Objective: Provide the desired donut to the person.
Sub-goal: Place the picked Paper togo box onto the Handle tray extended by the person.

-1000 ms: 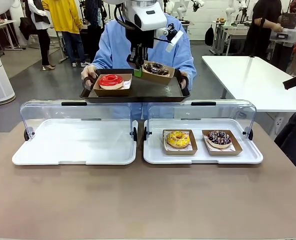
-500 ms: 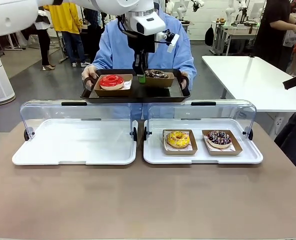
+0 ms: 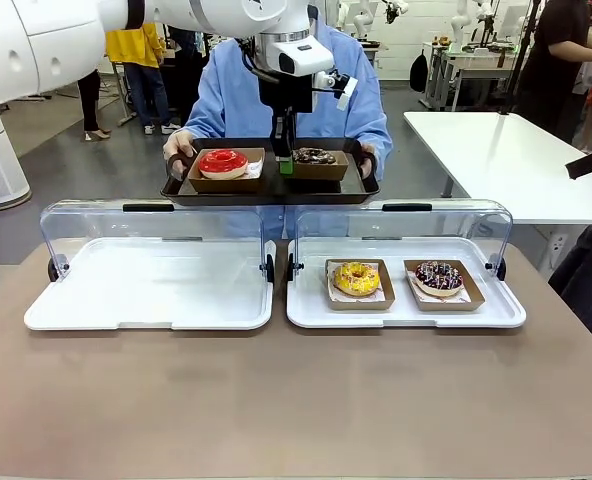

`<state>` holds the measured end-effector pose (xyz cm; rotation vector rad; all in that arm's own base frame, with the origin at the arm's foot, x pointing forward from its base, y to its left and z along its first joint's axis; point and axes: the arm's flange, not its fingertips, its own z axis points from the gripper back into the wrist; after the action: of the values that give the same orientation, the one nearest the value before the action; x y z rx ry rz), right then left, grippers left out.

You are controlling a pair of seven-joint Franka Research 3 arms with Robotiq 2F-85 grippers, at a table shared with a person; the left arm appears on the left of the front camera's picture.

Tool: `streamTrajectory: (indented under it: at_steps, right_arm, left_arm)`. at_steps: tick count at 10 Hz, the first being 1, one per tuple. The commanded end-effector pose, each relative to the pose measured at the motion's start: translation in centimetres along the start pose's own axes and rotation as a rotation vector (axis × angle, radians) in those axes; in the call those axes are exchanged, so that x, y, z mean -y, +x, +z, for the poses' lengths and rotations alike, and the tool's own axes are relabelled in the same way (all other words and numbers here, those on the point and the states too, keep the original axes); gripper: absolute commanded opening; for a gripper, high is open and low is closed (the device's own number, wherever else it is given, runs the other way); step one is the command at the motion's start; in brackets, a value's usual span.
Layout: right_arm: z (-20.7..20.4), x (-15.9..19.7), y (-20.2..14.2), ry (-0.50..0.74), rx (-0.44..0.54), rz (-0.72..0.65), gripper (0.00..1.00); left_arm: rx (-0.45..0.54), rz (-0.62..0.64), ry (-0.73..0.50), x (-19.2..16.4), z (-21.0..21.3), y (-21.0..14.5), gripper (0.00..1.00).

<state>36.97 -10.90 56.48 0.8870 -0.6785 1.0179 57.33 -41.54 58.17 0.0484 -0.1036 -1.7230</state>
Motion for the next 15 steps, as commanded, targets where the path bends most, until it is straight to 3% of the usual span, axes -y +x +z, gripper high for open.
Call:
streamTrajectory:
  at_steps: [1, 2, 3, 5, 6, 8, 15]
  right_arm:
    - [-0.1, 0.0, 0.0, 0.010, 0.015, 0.013, 1.00]
    - [-0.1, 0.0, 0.0, 0.010, 0.015, 0.013, 1.00]
    - [-0.1, 0.0, 0.0, 0.010, 0.015, 0.013, 1.00]
    - [-0.1, 0.0, 0.0, 0.010, 0.015, 0.013, 1.00]
    - [-0.1, 0.0, 0.0, 0.010, 0.015, 0.013, 1.00]
    - [-0.1, 0.0, 0.0, 0.010, 0.015, 0.013, 1.00]
    - [-0.1, 0.0, 0.0, 0.010, 0.015, 0.013, 1.00]
  left_arm:
    - [0.021, 0.013, -0.029, -1.6, 1.5, 1.5, 0.47]
    - [0.024, 0.011, -0.028, -1.8, 1.7, 1.4, 0.60]
    - [0.026, 0.012, -0.027, -1.6, 1.7, 1.5, 1.00]
    - [0.028, 0.009, -0.023, -1.4, 1.9, 1.4, 1.00]
    - [0.027, 0.006, -0.023, -1.5, 1.9, 1.4, 0.83]
    - [0.031, 0.009, -0.020, -1.2, 1.9, 1.4, 1.00]
    - [0.029, 0.003, -0.020, -0.3, 2.4, 0.6, 1.00]
